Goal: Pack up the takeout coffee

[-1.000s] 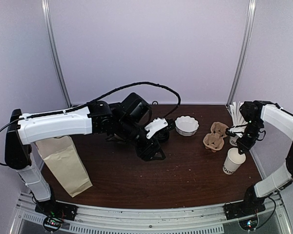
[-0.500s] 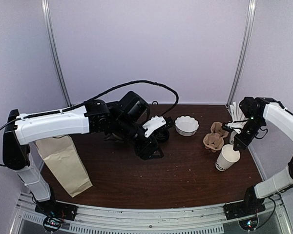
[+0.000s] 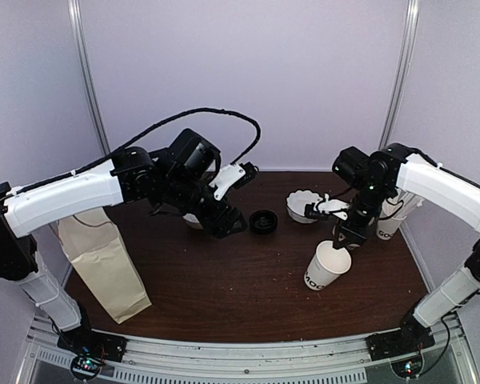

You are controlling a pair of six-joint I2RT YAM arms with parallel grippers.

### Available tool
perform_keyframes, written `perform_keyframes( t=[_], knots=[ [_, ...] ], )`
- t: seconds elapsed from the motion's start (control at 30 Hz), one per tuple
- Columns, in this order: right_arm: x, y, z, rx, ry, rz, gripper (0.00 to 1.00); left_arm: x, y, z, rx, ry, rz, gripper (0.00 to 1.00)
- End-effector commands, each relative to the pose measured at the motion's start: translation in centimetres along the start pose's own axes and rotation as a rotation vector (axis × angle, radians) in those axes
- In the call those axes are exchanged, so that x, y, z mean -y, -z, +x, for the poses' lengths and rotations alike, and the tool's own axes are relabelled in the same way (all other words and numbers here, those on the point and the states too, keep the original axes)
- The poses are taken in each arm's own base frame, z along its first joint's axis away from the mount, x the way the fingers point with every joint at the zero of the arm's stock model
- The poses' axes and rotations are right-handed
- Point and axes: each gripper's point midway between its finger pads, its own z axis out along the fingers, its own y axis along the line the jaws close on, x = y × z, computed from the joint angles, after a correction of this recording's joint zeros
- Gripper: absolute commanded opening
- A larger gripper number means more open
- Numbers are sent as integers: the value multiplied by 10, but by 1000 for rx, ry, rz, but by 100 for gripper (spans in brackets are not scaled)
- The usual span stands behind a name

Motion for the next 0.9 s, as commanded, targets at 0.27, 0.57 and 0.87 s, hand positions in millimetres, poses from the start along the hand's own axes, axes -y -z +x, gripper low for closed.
perform_keyframes(
  t=[0.27,0.57,0.87],
  knots=[
    [-55,-37,-79,-122,340,-49,0,-65,64,-9,129,193,-279,73],
    [-64,-61,-111,-134,371,-90,0,-67,89,-23,204,168,-292,76],
    [-58,-76,-113,-176,361,-51,2,-71,79,-33,188,153,-296,77]
  ],
)
